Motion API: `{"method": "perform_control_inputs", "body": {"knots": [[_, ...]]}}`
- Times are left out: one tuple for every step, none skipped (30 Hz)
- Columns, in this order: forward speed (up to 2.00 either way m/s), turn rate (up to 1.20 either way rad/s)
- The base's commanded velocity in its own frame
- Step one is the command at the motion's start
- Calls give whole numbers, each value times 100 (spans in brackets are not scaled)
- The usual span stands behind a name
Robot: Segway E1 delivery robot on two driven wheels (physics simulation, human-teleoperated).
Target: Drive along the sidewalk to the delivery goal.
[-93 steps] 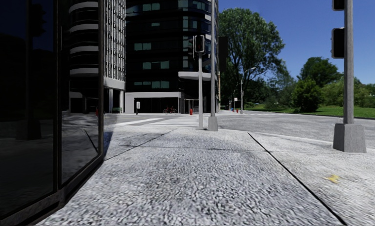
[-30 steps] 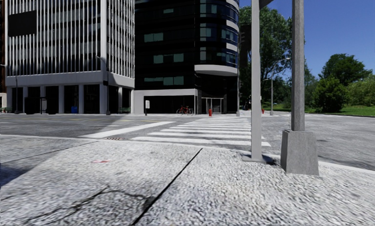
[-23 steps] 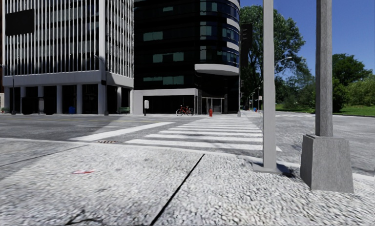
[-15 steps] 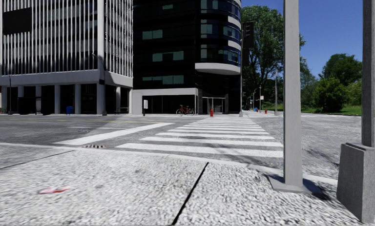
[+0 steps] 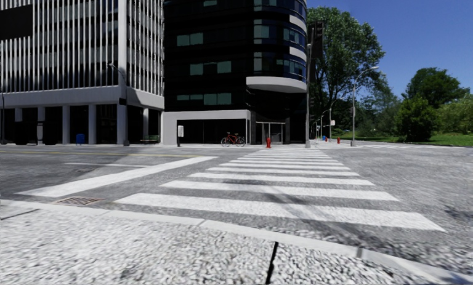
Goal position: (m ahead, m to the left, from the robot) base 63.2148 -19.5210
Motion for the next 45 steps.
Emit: {"method": "perform_control_inputs", "body": {"knots": [[200,-12],[200,-15],[200,-20],[200,-20],[200,-27],[200,-34],[200,-38],[200,-38],[200,-39],[200,-39],[200,-39],[200,-39],[200,-39],[200,-39],[200,-39],[200,-39],[200,-39],[200,-39],[200,-39],[197,-39],[197,-39],[189,-39],[181,-39],[172,-39],[172,-39],[163,-39],[158,-38],[153,-38],[153,-38],[145,-31],[139,-20],[135,-16],[135,-16],[134,-14],[134,-9],[134,-9],[133,-2],[133,0],[133,0],[133,0],[133,0],[133,0],[133,0],[133,0],[133,0]]}}
